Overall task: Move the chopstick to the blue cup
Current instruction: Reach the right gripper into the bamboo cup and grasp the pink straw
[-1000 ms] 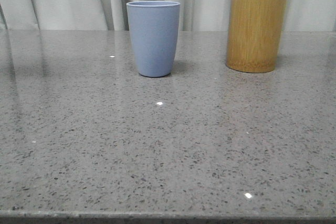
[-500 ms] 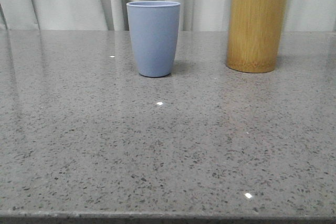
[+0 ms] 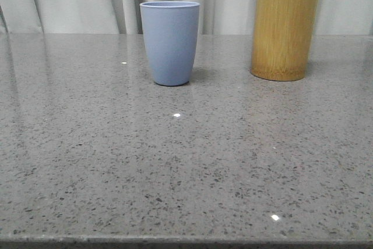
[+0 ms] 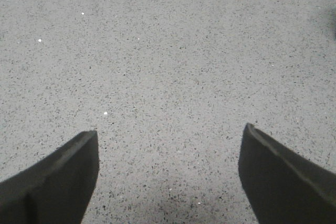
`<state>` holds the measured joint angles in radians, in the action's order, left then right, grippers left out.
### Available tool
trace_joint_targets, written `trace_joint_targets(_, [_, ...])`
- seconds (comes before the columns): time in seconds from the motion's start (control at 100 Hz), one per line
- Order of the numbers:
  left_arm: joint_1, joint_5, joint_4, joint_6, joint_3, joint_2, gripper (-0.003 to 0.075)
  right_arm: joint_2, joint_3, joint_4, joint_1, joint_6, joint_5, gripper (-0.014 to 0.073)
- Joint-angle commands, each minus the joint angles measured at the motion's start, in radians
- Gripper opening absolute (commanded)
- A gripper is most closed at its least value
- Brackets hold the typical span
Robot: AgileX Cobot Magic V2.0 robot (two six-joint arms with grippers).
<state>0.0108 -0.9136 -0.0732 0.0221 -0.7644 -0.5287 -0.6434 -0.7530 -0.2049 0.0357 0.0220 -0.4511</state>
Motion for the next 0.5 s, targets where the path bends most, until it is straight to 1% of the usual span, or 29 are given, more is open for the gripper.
trace_joint_targets(0.0, [0.001, 0.076, -0.007, -0.011, -0.024, -0.004, 0.0537, -0.052, -0.036, -0.021, 0.020, 0.023, 0.177, 0.0559])
trace_joint_targets(0.28, [0.001, 0.076, -0.007, -0.011, -0.024, -0.004, 0.0537, -0.262, -0.036, -0.024, 0.125, 0.023, 0.480, 0.0559])
trace_joint_targets(0.49, [0.001, 0.076, -0.004, -0.011, -0.024, -0.004, 0.0537, -0.405, -0.036, -0.024, 0.129, 0.016, 0.702, 0.0559])
